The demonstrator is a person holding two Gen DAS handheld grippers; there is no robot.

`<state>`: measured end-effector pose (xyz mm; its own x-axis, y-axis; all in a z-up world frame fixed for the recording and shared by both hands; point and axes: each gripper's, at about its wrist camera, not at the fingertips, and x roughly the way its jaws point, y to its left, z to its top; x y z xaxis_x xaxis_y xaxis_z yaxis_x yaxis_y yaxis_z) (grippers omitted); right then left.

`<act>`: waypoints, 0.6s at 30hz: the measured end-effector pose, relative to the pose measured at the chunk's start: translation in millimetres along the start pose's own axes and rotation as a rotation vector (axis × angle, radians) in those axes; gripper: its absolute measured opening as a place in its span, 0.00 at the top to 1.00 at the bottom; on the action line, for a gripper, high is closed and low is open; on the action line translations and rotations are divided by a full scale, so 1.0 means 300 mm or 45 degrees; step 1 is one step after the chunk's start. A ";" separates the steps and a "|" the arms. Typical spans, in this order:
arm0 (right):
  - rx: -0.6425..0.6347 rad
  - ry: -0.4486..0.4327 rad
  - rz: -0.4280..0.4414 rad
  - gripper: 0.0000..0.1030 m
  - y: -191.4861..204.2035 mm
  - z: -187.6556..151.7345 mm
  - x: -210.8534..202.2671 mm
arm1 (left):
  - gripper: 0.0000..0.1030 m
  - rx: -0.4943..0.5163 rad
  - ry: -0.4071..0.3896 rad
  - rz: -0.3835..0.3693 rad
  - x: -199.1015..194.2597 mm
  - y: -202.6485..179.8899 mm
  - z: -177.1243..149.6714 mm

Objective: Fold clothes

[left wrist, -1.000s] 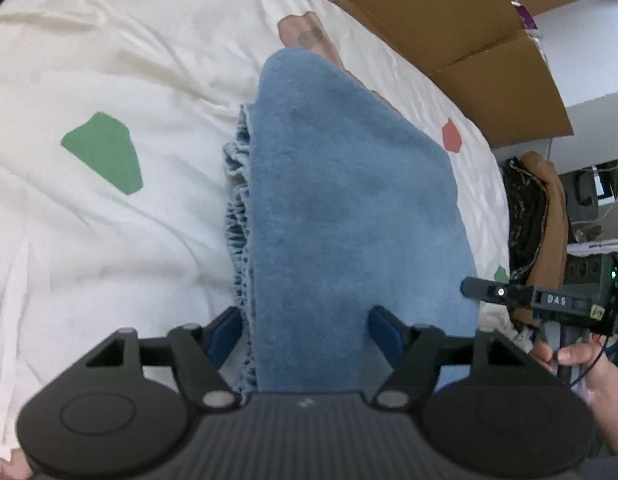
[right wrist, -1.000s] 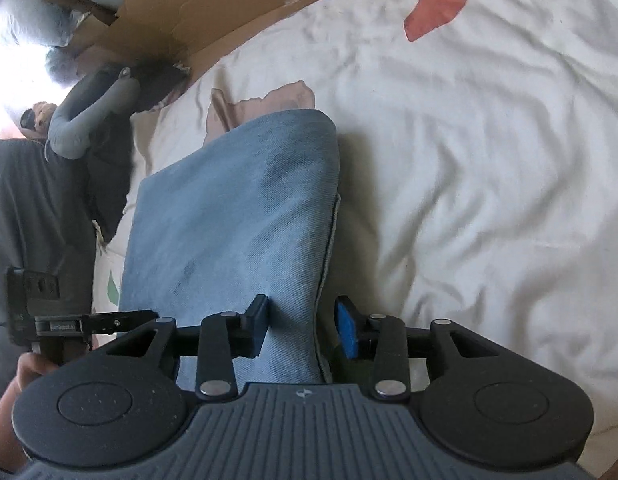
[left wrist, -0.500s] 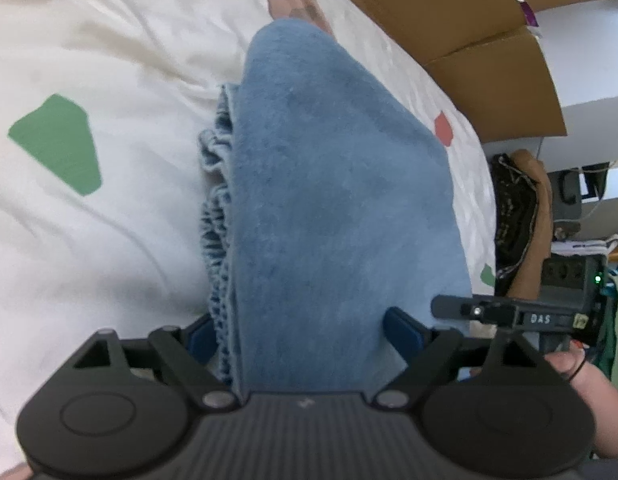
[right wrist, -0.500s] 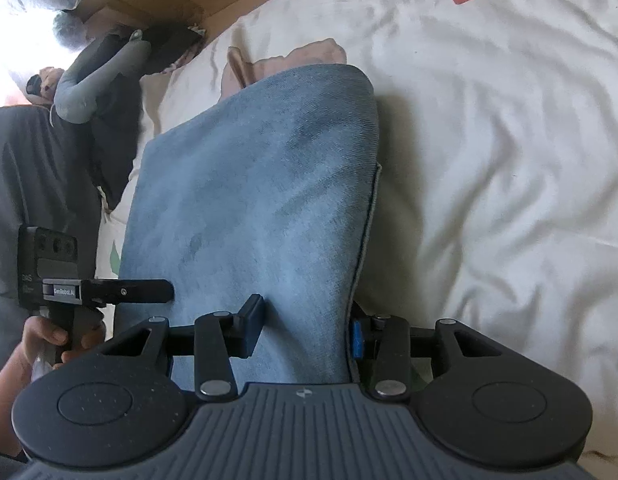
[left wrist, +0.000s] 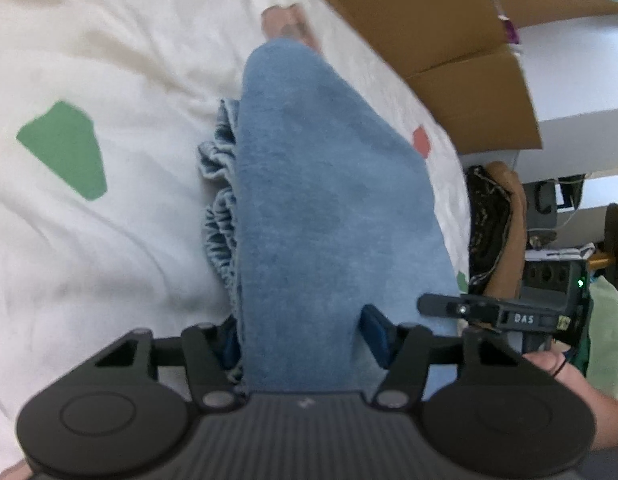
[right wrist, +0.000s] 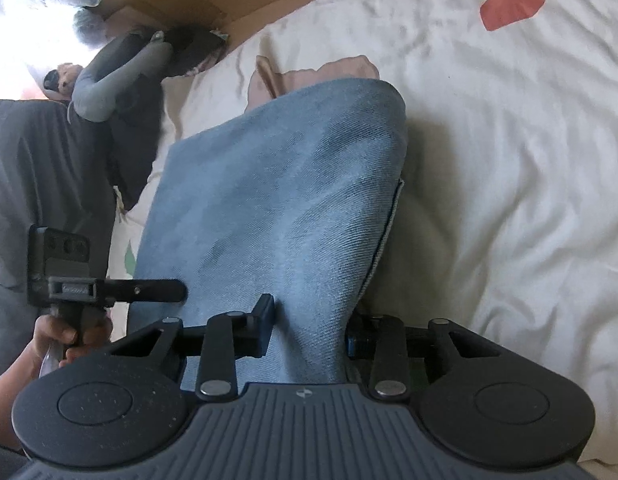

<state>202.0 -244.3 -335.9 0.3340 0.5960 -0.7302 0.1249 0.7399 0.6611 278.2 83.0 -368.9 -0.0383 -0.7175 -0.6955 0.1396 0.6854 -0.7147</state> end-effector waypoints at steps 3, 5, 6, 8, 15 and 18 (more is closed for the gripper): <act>0.017 0.014 -0.005 0.62 -0.017 0.002 0.015 | 0.34 -0.042 0.042 -0.041 0.022 0.028 0.022; 0.025 0.016 0.008 0.61 -0.026 0.002 0.030 | 0.33 -0.062 0.065 -0.062 0.033 0.042 0.034; 0.032 0.018 0.019 0.60 -0.032 0.004 0.037 | 0.32 -0.067 0.076 -0.070 0.038 0.048 0.040; 0.045 0.023 0.035 0.60 -0.038 0.012 0.053 | 0.31 -0.061 0.100 -0.085 0.047 0.060 0.051; 0.040 0.021 0.051 0.62 -0.038 0.023 0.072 | 0.35 -0.024 0.151 -0.123 0.053 0.064 0.081; 0.049 0.007 0.079 0.66 -0.043 0.019 0.052 | 0.40 -0.015 0.146 -0.147 0.044 0.064 0.079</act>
<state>211.0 -246.3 -354.9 0.3371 0.6421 -0.6885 0.1403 0.6889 0.7111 303.7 83.7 -389.9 -0.1664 -0.7729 -0.6123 0.1164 0.6012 -0.7906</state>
